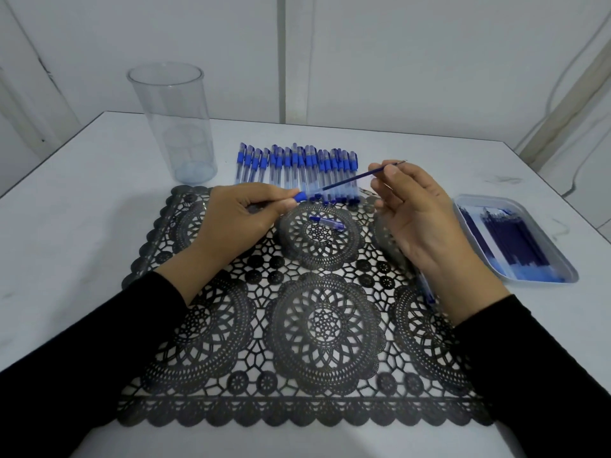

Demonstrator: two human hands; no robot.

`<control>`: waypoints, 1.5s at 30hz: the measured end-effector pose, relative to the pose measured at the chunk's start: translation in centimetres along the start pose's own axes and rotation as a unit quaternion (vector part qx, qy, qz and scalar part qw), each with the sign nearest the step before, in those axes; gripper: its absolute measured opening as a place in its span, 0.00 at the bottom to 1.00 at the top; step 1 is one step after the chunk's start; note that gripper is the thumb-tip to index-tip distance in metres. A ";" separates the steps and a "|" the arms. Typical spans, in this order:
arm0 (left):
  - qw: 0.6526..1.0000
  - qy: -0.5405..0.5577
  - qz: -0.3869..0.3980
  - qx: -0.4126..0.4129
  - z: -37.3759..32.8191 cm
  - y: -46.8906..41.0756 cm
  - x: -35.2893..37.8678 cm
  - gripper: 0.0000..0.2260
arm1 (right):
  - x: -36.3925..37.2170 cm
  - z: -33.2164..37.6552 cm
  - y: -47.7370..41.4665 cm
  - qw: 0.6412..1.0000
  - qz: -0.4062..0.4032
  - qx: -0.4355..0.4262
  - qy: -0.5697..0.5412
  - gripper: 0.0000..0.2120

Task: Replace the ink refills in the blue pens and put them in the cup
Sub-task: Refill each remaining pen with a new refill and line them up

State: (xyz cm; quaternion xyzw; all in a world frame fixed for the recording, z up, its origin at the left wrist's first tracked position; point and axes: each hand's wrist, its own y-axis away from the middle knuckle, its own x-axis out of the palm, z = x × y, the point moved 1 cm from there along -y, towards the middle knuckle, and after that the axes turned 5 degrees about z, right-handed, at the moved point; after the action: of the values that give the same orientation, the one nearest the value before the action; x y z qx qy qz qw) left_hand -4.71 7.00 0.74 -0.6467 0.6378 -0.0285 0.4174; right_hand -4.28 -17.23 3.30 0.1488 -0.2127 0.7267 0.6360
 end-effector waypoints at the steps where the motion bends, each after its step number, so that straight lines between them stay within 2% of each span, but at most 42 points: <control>1: 1.000 -0.002 0.001 -0.001 -0.1 0.0 0.0 0.09 | 0.0 0.3 0.0 1.000 -0.007 -0.003 -0.002 0.03; 9: 1.000 0.009 0.007 0.026 -1.7 -1.2 2.0 0.10 | -1.3 3.1 0.2 0.997 -0.051 -0.040 0.037 0.03; 15: 0.998 0.024 0.020 0.057 -2.6 -2.7 4.9 0.10 | -4.4 5.8 1.0 0.986 -0.142 -0.078 0.027 0.03; 18: 0.998 0.013 0.026 0.058 -3.5 -3.6 6.6 0.10 | -6.5 7.5 1.8 0.972 -0.176 -0.082 0.131 0.05; 22: 0.998 0.024 0.033 0.042 -5.0 -3.9 9.6 0.11 | -8.2 7.9 2.5 0.906 -0.217 -0.022 0.363 0.06; 27: 0.998 0.016 0.038 0.042 -5.9 -4.4 12.7 0.10 | -8.5 5.6 2.1 0.815 -0.190 0.019 0.548 0.07; 34: 0.999 -0.013 0.033 0.039 -5.7 -4.6 13.6 0.09 | -7.3 3.2 1.8 0.663 -0.172 0.031 0.727 0.07; 36: 0.998 -0.015 0.031 0.044 -5.6 -4.6 13.6 0.09 | -7.1 2.9 1.8 0.635 -0.160 0.025 0.756 0.07; 41: 0.998 -0.022 0.034 0.051 -5.7 -4.5 13.6 0.08 | -7.1 2.6 1.8 0.624 -0.141 0.017 0.768 0.09; 43: 0.998 -0.019 0.039 0.052 -6.0 -4.5 13.6 0.08 | -7.2 3.1 2.0 0.656 -0.139 0.007 0.742 0.09; 45: 0.998 -0.013 0.044 0.053 -6.2 -4.6 13.7 0.09 | -7.8 4.2 2.2 0.712 -0.158 -0.020 0.684 0.08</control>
State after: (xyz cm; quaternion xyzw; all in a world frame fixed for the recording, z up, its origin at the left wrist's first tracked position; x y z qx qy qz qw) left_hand -2.07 -8.50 0.64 -0.5954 0.6574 -0.0356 0.4605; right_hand -5.55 -26.23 2.85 -0.3699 0.2922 0.5148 0.7160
